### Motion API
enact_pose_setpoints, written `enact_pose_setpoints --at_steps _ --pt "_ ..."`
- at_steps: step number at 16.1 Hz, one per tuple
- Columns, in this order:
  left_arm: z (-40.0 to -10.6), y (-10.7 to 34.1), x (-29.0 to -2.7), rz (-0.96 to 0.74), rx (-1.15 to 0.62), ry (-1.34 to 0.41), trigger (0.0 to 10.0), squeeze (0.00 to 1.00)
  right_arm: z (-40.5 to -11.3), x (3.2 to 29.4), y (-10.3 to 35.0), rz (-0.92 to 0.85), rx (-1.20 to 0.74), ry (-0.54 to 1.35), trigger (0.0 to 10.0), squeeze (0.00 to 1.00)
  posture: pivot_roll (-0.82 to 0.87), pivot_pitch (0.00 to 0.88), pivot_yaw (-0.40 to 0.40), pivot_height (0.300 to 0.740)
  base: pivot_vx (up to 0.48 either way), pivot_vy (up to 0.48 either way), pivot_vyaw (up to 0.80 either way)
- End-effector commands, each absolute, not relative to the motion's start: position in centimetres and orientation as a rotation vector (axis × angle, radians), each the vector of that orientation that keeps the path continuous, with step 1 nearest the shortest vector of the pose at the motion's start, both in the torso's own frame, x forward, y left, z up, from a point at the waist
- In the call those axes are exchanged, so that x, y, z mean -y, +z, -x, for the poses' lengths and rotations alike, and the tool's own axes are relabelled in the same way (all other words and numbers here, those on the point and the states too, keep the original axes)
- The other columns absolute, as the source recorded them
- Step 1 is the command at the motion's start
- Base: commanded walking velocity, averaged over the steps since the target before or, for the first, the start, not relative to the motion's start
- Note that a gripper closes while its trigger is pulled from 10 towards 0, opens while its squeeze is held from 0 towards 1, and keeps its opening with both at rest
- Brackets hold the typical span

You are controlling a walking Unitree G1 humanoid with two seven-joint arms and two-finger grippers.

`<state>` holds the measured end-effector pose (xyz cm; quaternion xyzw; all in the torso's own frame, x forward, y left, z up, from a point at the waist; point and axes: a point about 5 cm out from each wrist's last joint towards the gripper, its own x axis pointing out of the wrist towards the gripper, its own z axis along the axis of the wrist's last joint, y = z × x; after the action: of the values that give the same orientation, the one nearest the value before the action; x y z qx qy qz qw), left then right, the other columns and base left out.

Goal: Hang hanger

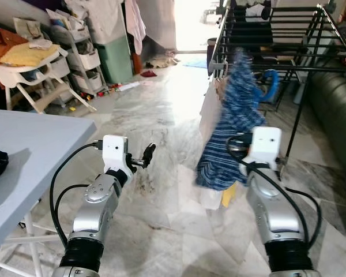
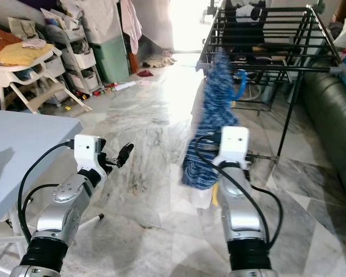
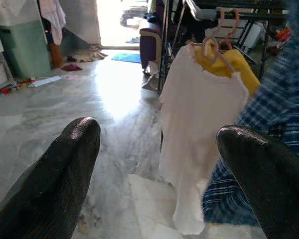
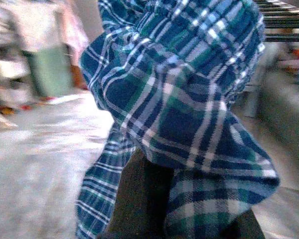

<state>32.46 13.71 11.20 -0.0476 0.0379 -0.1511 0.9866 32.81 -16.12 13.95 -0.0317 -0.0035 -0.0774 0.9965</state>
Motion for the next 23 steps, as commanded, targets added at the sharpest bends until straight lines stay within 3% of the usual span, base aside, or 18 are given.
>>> enact_pose_setpoints --at_steps 1,7,16,20,23 --pt "-32.4 11.6 -13.7 0.078 -0.058 -0.32 10.0 0.0 -32.9 16.6 14.2 0.096 0.001 -0.216 10.0 0.0 -0.12 0.024 0.088 0.74 0.0 0.0 0.0" --pt "-30.8 10.6 -12.1 0.114 -0.08 -0.433 10.0 0.0 -31.3 19.7 12.2 0.124 -0.115 -0.425 10.0 0.0 -0.13 0.038 0.088 0.74 0.0 0.0 0.0" --pt "-29.5 9.9 -10.3 0.172 -0.112 -0.515 10.0 0.0 -30.9 19.6 11.7 0.109 -0.16 -0.413 10.0 0.0 -0.15 0.055 0.073 0.74 0.352 0.0 -0.72" --pt "-29.3 9.5 -10.2 0.162 -0.129 -0.503 10.0 0.0 -30.8 19.1 11.0 0.123 -0.207 -0.363 10.0 0.0 -0.15 0.056 0.072 0.74 0.393 0.0 0.0" --pt "-29.4 9.4 -10.4 0.16 -0.139 -0.481 10.0 0.0 -30.8 18.3 10.9 0.136 -0.209 -0.279 10.0 0.0 -0.15 0.054 0.074 0.74 0.0 0.0 0.0"
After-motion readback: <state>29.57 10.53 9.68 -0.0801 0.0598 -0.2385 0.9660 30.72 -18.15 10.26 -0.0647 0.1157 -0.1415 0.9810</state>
